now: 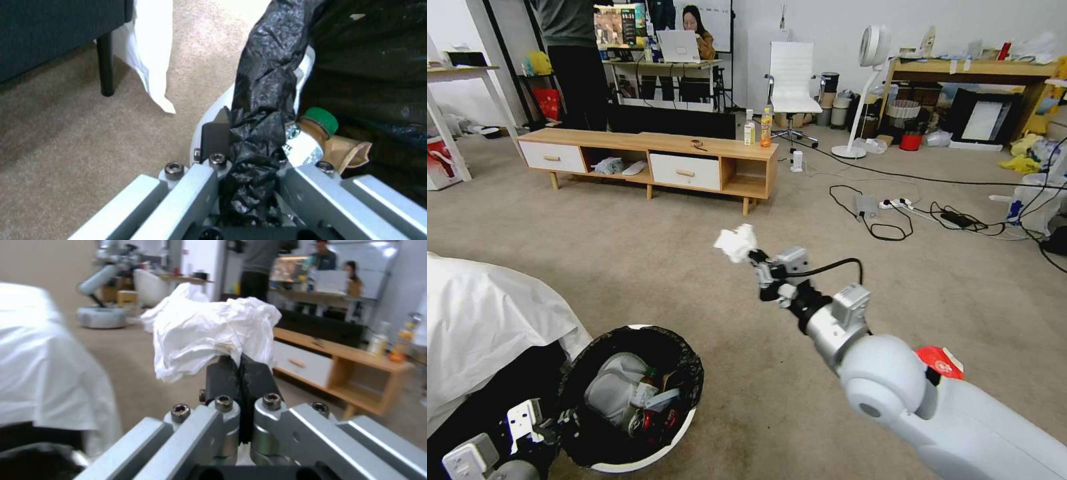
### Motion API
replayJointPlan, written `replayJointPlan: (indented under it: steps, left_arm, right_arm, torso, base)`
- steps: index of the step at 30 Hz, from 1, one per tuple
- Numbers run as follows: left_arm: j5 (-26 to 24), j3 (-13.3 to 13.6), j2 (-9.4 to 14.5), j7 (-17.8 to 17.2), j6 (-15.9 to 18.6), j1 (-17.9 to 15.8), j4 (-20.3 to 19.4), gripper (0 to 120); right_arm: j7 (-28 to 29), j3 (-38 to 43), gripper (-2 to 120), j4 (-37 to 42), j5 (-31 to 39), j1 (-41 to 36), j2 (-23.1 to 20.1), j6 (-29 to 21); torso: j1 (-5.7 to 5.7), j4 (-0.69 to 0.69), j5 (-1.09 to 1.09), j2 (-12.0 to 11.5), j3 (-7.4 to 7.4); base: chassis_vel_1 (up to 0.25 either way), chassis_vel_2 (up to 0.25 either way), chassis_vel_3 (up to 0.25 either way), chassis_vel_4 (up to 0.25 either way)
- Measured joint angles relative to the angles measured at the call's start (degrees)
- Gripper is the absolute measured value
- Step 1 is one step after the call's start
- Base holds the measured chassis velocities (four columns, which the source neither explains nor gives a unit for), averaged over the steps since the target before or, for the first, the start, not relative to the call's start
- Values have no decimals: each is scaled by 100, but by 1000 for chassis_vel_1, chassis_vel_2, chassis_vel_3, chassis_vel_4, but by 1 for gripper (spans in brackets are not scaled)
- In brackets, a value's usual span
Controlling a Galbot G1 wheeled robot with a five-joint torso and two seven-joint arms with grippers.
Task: Pick up the trash bin and place the garbage on the floor into it.
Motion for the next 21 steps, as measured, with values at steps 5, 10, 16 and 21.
replayJointPlan:
  steps: [5, 10, 16, 21]
  left_arm:
    - [23, 24, 20, 0, 0, 7, -4, 1]
    - [29, 28, 20, 2, 0, 2, -5, 1]
    - [37, 31, 15, 6, 0, -13, -5, 1]
    - [36, 22, 10, 8, 0, -34, 1, 1]
  right_arm:
    - [-107, -619, 0, -134, -481, 380, 133, 90]
    - [-192, -1024, 0, -283, -842, 612, 178, 158]
    - [-245, -1639, 0, -503, -1111, 952, 304, 186]
    - [-259, -1982, 0, -826, -1254, 1050, 426, 226]
  torso:
    - [0, 0, 0, 0, 0]
    - [0, 0, 1, 0, 0]
    - [0, 0, 0, 0, 0]
    - [0, -1, 1, 0, 0]
  base:
    - [0, 0, 0, 0]
    - [0, 0, 0, 0]
    - [0, 0, 0, 0]
    - [0, 0, 0, 0]
